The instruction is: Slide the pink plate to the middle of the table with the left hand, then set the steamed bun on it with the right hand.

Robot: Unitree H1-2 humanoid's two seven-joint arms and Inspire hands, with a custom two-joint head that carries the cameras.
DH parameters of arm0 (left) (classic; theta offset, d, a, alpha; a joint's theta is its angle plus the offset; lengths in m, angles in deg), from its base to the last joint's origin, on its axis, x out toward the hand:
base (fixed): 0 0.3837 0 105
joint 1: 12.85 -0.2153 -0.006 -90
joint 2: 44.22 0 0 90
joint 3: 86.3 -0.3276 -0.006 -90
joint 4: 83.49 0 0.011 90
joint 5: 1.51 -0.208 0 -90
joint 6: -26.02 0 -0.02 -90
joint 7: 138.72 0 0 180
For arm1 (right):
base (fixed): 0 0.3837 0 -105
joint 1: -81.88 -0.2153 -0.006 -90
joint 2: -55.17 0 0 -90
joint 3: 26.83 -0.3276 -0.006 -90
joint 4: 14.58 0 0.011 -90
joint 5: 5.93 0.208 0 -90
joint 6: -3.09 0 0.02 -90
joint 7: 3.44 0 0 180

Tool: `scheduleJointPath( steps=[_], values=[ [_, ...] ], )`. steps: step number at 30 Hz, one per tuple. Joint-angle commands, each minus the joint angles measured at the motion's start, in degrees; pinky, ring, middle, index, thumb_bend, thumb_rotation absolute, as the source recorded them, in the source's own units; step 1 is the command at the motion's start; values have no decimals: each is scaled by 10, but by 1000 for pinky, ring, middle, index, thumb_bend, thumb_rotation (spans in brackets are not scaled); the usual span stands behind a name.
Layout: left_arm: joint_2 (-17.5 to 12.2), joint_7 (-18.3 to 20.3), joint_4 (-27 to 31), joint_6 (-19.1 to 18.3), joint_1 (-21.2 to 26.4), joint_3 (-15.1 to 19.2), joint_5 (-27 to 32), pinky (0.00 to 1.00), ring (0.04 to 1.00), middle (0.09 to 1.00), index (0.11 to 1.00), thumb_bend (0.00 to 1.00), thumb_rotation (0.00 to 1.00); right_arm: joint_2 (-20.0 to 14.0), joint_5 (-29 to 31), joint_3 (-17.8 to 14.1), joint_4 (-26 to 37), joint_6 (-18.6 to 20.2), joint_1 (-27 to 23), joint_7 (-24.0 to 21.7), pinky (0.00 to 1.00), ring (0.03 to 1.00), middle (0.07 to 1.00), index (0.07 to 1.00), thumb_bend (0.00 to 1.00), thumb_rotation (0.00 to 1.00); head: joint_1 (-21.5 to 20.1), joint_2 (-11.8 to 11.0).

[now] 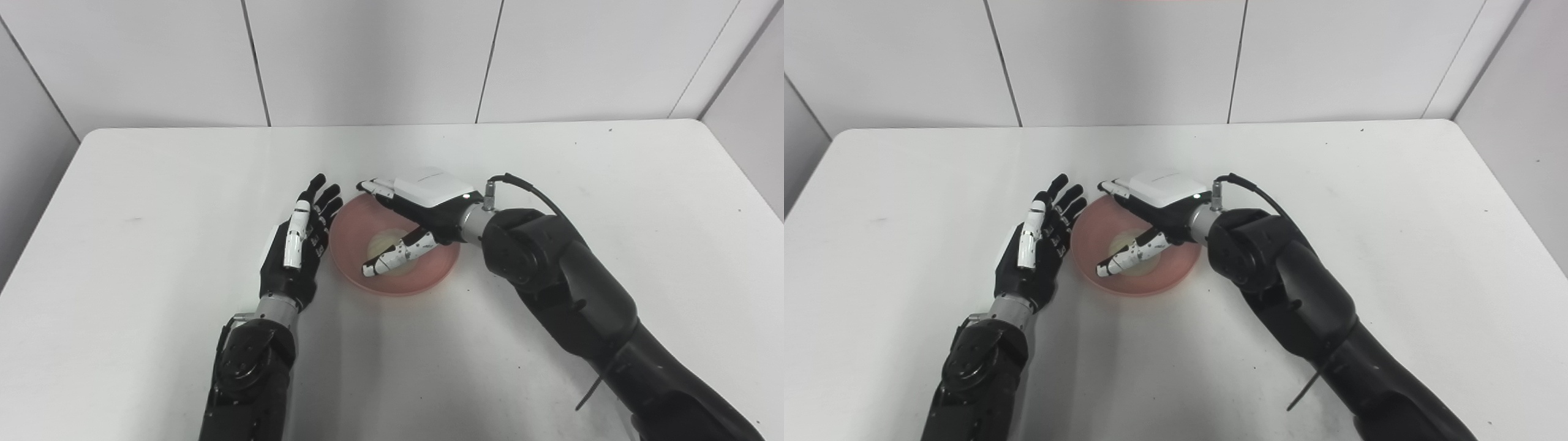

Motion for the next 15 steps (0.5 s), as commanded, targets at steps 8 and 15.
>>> scheduleJointPath(
  steps=[8,15],
  values=[
    [1,-3,1,-16,-12,1,3,979,943,933,928,361,1000,8,32,-57,47,-5,-4,33,869,917,952,1000,954,832,3,-7],
    [1,-19,42,-9,-23,5,-10,953,925,920,918,366,1000,36,151,-139,23,-42,47,136,761,885,951,1000,934,831,9,-9]
  ],
)
